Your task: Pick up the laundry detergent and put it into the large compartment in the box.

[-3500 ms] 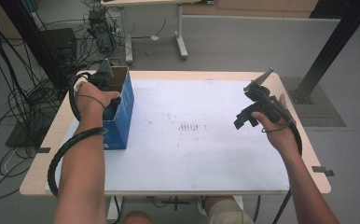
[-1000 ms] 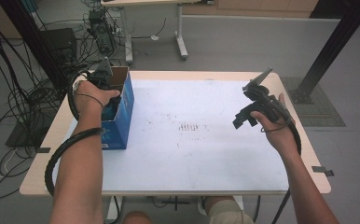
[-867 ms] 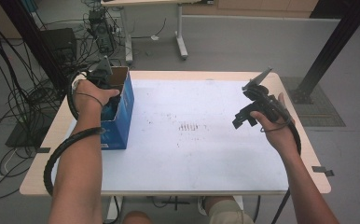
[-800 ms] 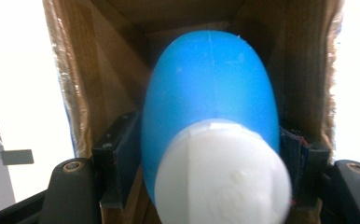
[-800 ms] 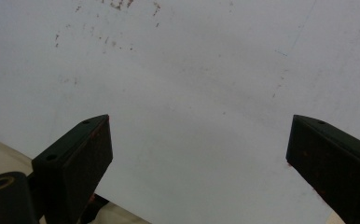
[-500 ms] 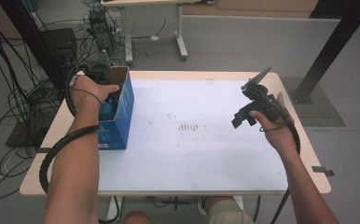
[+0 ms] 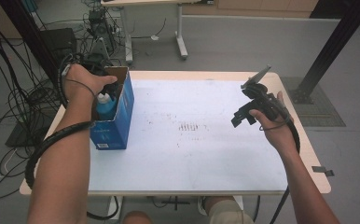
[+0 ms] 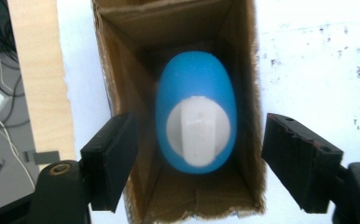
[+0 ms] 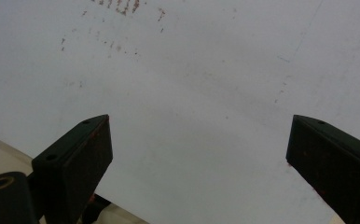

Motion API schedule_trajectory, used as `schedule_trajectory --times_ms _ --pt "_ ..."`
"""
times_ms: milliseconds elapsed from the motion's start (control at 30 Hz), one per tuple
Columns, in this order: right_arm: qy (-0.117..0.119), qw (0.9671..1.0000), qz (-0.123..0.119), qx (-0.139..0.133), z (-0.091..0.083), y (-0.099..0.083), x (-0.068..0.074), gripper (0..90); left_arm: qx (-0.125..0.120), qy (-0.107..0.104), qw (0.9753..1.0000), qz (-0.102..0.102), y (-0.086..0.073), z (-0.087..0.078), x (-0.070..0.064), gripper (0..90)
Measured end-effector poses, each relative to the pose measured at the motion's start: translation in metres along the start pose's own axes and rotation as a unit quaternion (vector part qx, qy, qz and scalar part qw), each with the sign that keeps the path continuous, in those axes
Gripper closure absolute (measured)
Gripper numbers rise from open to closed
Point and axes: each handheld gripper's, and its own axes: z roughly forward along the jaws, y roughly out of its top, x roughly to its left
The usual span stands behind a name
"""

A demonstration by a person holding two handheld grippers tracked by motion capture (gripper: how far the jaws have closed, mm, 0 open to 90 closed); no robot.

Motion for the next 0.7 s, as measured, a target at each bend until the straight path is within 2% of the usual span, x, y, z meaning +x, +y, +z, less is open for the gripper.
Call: schedule_trajectory --times_ms 133,200,333,400,500,533,600,700 --pt "0.0 1.0 -0.001 -0.002 -0.001 0.001 0.001 6.7 -0.01 0.001 0.9996 0.025 -0.002 -0.013 -0.006 23.0" --pt "-0.001 1.0 -0.001 -0.001 -0.001 0.002 0.001 6.7 -0.013 0.003 0.9988 0.046 -0.001 -0.019 -0.011 20.5" --pt "-0.002 1.0 0.002 0.003 0.0 0.005 0.001 6.8 -0.017 0.005 0.9951 0.097 0.0 -0.031 -0.025 18.1" --pt "-0.003 1.0 0.005 0.004 0.0 0.006 0.001 6.8 -0.018 0.002 0.9922 0.123 0.001 -0.036 -0.034 16.8" --pt "-0.005 0.9999 0.008 0.005 -0.001 0.008 0.001 6.8 -0.001 0.005 0.9866 0.163 0.006 -0.041 -0.05 16.1" --pt "-0.005 0.9999 0.008 0.005 -0.001 0.009 0.001 6.8 0.003 0.005 0.9835 0.181 0.007 -0.043 -0.057 15.8" --pt "-0.006 0.9999 0.007 0.008 -0.001 0.011 0.002 6.8 0.007 0.005 0.9793 0.202 0.007 -0.044 -0.067 15.4" --pt "-0.008 0.9999 0.007 0.009 -0.001 0.013 0.004 6.8 0.01 0.001 0.9704 0.241 0.007 -0.046 -0.083 14.7"
